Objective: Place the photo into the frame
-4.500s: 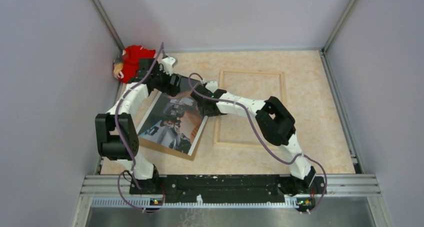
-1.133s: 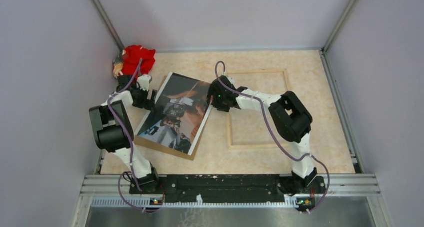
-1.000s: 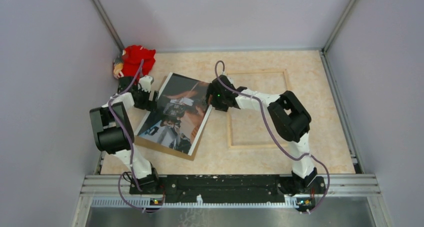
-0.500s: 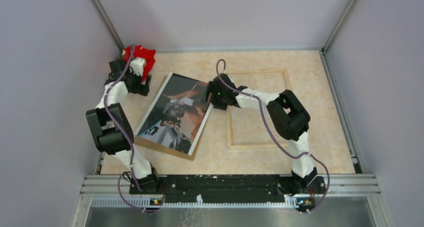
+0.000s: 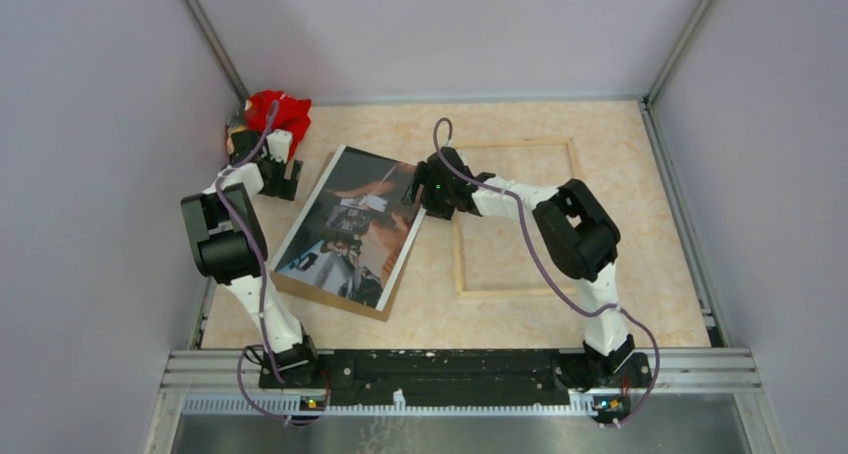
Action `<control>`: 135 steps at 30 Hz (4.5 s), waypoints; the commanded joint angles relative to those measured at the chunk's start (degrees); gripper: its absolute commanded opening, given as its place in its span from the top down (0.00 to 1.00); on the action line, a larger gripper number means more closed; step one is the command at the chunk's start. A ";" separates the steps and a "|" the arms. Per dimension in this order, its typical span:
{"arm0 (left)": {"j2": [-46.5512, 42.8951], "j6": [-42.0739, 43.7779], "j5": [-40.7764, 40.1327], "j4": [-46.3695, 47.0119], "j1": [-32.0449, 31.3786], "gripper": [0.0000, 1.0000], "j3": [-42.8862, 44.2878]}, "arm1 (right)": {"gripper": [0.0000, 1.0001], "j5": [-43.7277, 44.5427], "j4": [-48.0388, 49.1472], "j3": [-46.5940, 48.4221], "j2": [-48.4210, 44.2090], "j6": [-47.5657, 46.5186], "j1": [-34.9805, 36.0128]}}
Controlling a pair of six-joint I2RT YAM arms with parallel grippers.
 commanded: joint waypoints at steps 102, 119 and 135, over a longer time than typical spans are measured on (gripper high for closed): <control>-4.22 -1.97 6.35 2.62 -3.16 0.09 -13.91 | 0.33 10.48 -26.58 25.75 3.90 -12.38 8.78; -4.02 -1.69 6.24 1.87 -3.19 0.10 -13.43 | 0.42 -9.32 13.81 -3.03 -12.02 4.26 3.78; -4.07 -1.81 7.14 -0.64 -2.98 0.11 -11.88 | 0.59 -7.31 15.55 -2.04 -4.94 8.79 4.53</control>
